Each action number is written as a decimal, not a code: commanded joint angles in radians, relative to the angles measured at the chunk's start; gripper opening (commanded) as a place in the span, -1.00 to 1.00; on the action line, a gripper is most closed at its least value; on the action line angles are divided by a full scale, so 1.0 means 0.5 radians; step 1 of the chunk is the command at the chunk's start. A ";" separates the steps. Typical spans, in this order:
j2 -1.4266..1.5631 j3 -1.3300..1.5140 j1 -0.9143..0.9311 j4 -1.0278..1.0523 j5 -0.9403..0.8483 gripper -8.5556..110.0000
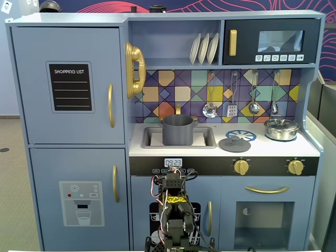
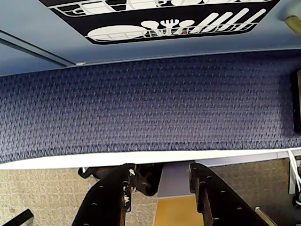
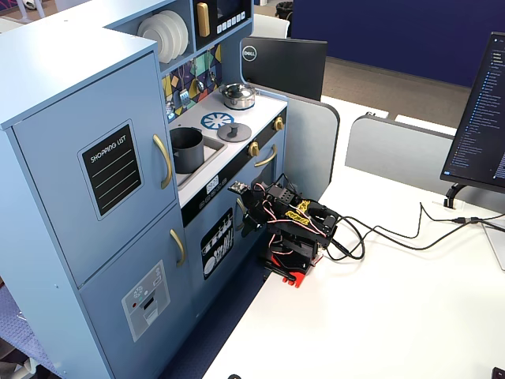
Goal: Pick up the lid from the counter and put it on the gray recipient
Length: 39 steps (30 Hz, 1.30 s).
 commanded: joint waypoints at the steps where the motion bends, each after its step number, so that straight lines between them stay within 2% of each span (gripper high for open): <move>1: -0.018 0.003 0.319 0.350 -0.012 -0.86; 16: -0.021 -0.052 0.368 0.270 -0.040 -0.86; 20: -0.193 -0.439 0.423 0.120 -0.046 -0.86; 25: -0.426 -1.135 0.561 -0.028 -0.236 -0.86; 30: -0.485 -1.439 0.810 -0.583 -0.362 -0.86; 39: -0.733 -1.108 1.255 -2.129 -0.325 -0.84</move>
